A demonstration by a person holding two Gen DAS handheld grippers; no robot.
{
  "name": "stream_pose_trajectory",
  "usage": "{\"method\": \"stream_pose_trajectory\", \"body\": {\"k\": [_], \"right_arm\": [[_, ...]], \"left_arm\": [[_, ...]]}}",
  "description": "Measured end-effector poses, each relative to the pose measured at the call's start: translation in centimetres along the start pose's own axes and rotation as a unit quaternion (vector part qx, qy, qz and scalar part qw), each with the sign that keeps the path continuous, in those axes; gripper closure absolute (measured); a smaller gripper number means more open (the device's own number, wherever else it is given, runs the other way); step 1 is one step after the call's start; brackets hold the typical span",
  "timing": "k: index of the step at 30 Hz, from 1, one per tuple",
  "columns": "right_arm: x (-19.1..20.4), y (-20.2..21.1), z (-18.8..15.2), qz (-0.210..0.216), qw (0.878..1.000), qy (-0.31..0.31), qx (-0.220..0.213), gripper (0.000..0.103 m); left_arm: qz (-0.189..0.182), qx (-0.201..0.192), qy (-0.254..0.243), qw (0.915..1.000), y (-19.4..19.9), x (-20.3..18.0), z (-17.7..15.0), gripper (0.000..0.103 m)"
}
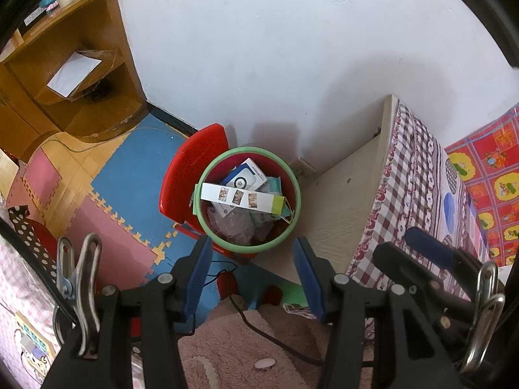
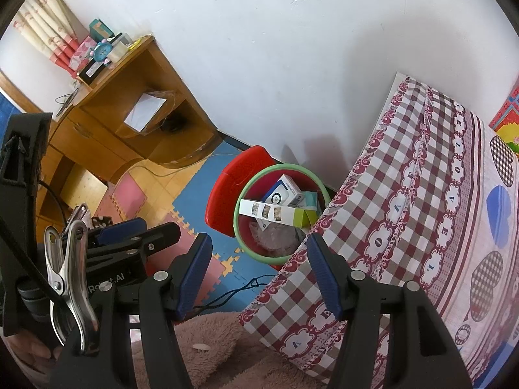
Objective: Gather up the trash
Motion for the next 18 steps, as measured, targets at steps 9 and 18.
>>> {"method": "stream_pose_trajectory", "body": {"k": [9, 18], "right_arm": [[-0.4, 0.01, 0.47, -0.002, 1.0, 0.002, 0.0, 0.04], [-0.26, 0.0, 0.46, -0.002, 1.0, 0.002, 0.001, 0.04]], "left_arm": [[0.0, 0.0, -0.001, 1.0, -0.03, -0.05, 0.07, 0.049], [0.0, 0.002, -0.002, 1.0, -0.01, -0.14, 0.26, 0.049]]}}
Point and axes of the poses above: each gripper's, at about its wrist camera, not at the fingertips, and y roughly against the way its jaws point, x to its left, z to its top, the point moved 2 cm from there along -y, roughly the way its jaws point, and after that the axes turned 14 degrees about x, right-handed, at the moved point
